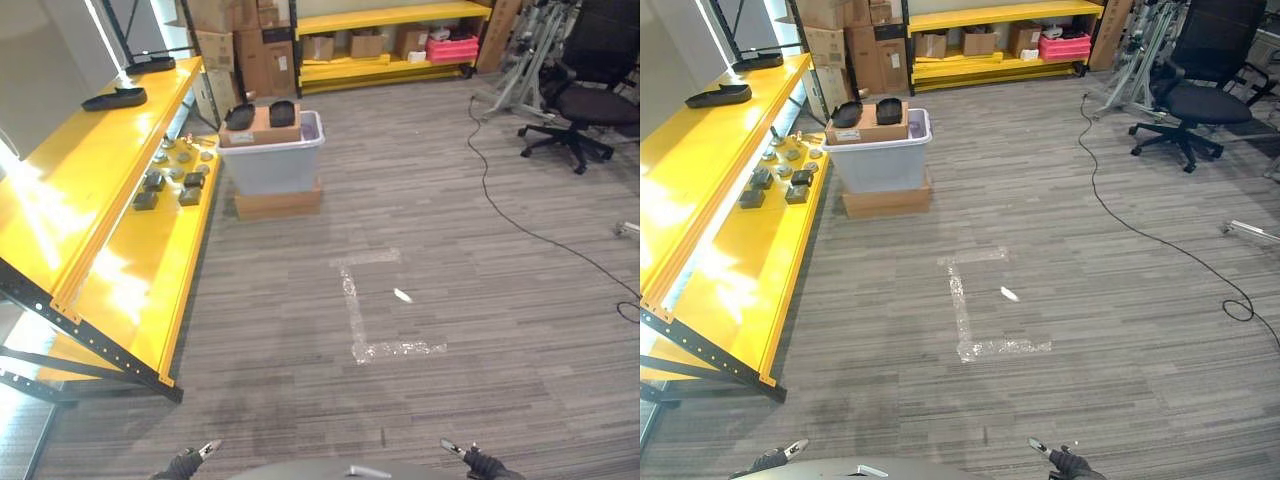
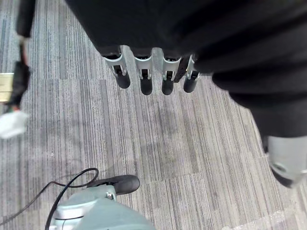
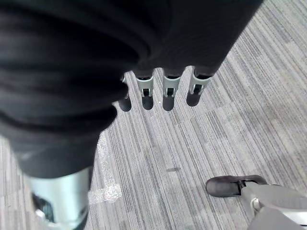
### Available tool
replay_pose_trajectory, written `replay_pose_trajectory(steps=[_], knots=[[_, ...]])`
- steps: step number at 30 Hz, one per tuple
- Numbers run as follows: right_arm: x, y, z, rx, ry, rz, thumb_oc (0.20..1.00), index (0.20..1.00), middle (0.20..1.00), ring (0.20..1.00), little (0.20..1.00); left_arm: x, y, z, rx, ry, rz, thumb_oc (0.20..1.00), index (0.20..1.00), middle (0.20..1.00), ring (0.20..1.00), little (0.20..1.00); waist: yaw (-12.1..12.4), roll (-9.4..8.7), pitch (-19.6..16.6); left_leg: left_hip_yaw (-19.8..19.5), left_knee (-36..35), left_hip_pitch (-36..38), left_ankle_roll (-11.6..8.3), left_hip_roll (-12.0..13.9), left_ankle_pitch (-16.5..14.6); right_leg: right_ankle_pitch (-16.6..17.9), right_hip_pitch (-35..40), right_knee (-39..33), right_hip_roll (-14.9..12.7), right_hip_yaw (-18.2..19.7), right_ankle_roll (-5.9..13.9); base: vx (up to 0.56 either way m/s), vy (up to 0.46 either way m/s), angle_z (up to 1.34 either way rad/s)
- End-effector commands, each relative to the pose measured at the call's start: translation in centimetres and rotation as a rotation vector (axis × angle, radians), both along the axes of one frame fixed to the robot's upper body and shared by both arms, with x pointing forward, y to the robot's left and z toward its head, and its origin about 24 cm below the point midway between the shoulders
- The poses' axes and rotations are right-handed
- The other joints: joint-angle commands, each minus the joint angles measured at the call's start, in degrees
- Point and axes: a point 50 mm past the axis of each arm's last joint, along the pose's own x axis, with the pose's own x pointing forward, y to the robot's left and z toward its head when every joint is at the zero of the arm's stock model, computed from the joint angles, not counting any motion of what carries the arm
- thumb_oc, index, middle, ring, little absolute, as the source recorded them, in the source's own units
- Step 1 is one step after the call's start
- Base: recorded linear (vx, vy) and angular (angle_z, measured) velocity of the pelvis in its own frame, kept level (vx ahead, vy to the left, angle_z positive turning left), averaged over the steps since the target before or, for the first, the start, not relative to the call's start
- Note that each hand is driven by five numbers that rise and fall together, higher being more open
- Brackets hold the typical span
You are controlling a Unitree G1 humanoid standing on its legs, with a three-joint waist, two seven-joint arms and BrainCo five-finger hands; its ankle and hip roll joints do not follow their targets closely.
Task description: Move parts from the plastic box to the shelf.
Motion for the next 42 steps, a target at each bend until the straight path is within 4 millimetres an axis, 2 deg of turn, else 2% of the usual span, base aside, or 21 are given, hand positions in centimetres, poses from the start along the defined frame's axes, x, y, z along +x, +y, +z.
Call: replay_pose_trajectory(steps=[1, 5, 6, 9, 11, 13, 22, 27, 28, 30, 34, 37, 42], knots=[[0.4, 0.8, -0.3, 0.068, -0.017, -0.057, 1.0, 1.0, 1.0, 1.0, 1.0, 2.1, 0.7, 0.5, 0.003, -0.062, 0.034, 1.0, 1.0, 1.0, 1.0, 1.0, 0.2, -3.0, -1.3, -4.5, -0.6, 0.5, -2.34, 1.6, -4.3, -1.9, -0.2, 0.1, -5.3, -0.4, 5.34, 0.0, 0.0, 0.0], [1.4, 1.1, -0.1, 0.091, -0.08, -0.106, 1.0, 1.0, 1.0, 1.0, 1.0, 3.9, 0.8, 1.0, -0.003, -0.153, 0.056, 1.0, 1.0, 1.0, 1.0, 1.0, 0.5, -3.21, -1.5, -4.7, -0.6, 0.3, -2.28, 1.3, -4.4, -1.8, -0.1, 0.1, -5.6, -0.8, 5.58, 0.0, 0.014, 0.02], [2.4, 1.3, 0.1, 0.093, -0.115, -0.084, 1.0, 1.0, 1.0, 1.0, 1.0, 4.3, 0.8, 1.2, -0.003, -0.168, 0.053, 1.0, 1.0, 1.0, 1.0, 1.0, 0.7, -3.29, -1.5, -4.7, -0.6, 0.3, -2.28, 1.2, -4.3, -1.8, -0.1, 0.1, -5.7, -0.7, 5.64, 0.0, 0.021, 0.06], [3.6, 1.4, 0.4, 0.07, -0.132, -0.024, 1.0, 1.0, 1.0, 1.0, 1.0, 5.2, 0.7, 1.4, 0.002, -0.192, 0.026, 1.0, 1.0, 1.0, 1.0, 1.0, 0.7, -3.3, -1.7, -4.8, -0.6, 0.4, -2.2, 1.1, -4.4, -1.8, 0.0, 0.1, -5.7, -0.6, 5.65, 0.0, 0.006, 0.02], [3.7, 1.6, 0.3, 0.072, -0.123, -0.004, 1.0, 1.0, 1.0, 1.0, 1.0, 5.3, 0.7, 1.5, 0.004, -0.195, 0.015, 1.0, 1.0, 1.0, 1.0, 1.0, 0.7, -3.37, -1.7, -4.8, -0.6, 0.5, -2.18, 1.1, -4.5, -1.8, 0.1, 0.1, -5.7, -0.6, 5.66, 0.0, 0.0, 0.0], [3.8, 1.9, 0.2, 0.055, -0.071, 0.107, 1.0, 1.0, 1.0, 1.0, 1.0, 5.8, 0.8, 1.6, 0.016, -0.195, -0.021, 1.0, 1.0, 1.0, 1.0, 1.0, 1.0, -3.55, -2.1, -4.9, -0.6, 0.7, -2.12, 1.1, -4.7, -1.9, 0.2, 0.1, -5.8, -0.7, 5.69, 0.0, 0.0, 0.0], [3.6, 0.9, 0.5, 0.023, -0.046, 0.086, 1.0, 1.0, 1.0, 1.0, 1.0, 5.6, 1.9, 1.8, 0.045, -0.185, 0.001, 1.0, 1.0, 1.0, 1.0, 1.0, 1.7, -4.73, -1.3, -4.7, 0.9, 0.4, -1.64, 0.6, -5.5, -1.4, 0.5, 0.1, -6.3, -0.4, 5.95, 0.02, 0.019, 0.02], [3.3, 1.3, 0.2, 0.003, 0.004, 0.167, 1.0, 1.0, 1.0, 1.0, 1.0, 5.7, 2.3, 1.9, 0.053, -0.167, -0.024, 1.0, 1.0, 1.0, 1.0, 1.0, 2.0, -5.8, 0.6, -5.0, 5.0, -1.7, -0.42, -0.1, -7.3, -2.8, -3.2, 7.6, -7.1, -0.1, 6.32, 0.0, 0.072, 0.0], [3.5, 1.7, 0.1, 0.002, 0.02, 0.217, 1.0, 1.0, 1.0, 1.0, 1.0, 5.6, 2.1, 1.8, 0.051, -0.159, -0.035, 1.0, 1.0, 1.0, 1.0, 1.0, 2.4, -5.65, 1.4, -4.5, 5.9, -2.0, 0.58, -0.7, -8.0, -2.3, -5.2, 10.8, -7.8, 0.3, 7.56, 0.0, 0.162, -0.04], [3.7, 2.3, 0.0, 0.011, 0.022, 0.249, 1.0, 1.0, 1.0, 1.0, 1.0, 5.5, 2.2, 1.8, 0.055, -0.152, -0.042, 1.0, 1.0, 1.0, 1.0, 1.0, 2.5, -5.33, 2.1, -4.4, 6.1, -1.9, 1.19, -0.8, -8.2, -1.9, -7.2, 15.2, -7.9, 1.3, 8.37, 0.02, 0.105, -0.09], [4.2, 3.0, -0.1, 0.017, 0.007, 0.261, 1.0, 1.0, 1.0, 1.0, 1.0, 5.7, 2.2, 1.8, 0.055, -0.152, -0.043, 1.0, 1.0, 1.0, 1.0, 1.0, 1.8, -4.24, 3.2, -4.6, 5.3, -1.1, 1.47, -0.4, -8.0, -1.1, -11.0, 21.2, -7.6, 2.3, 9.04, 0.06, 0.068, -0.15], [4.8, 3.7, -0.1, 0.002, 0.013, 0.35, 1.0, 1.0, 1.0, 1.0, 1.0, 6.5, 2.2, 2.1, 0.066, -0.158, -0.074, 1.0, 1.0, 1.0, 1.0, 1.0, 1.0, -3.9, 3.9, -5.5, 3.1, 0.6, 0.61, 0.2, -8.1, -0.5, -13.5, 16.1, -6.0, 3.2, 7.52, 0.17, -0.042, -0.08], [4.7, 4.1, -0.3, 0.003, 0.03, 0.379, 1.0, 1.0, 1.0, 1.0, 1.0, 7.7, 1.9, 2.4, 0.075, -0.179, -0.106, 1.0, 1.0, 1.0, 1.0, 1.0, -1.0, -3.93, 4.5, -7.1, 1.9, 3.5, -0.76, 1.9, -9.7, 2.4, -17.6, 11.0, -4.3, 5.7, 7.1, 0.23, -0.151, 0.09]])
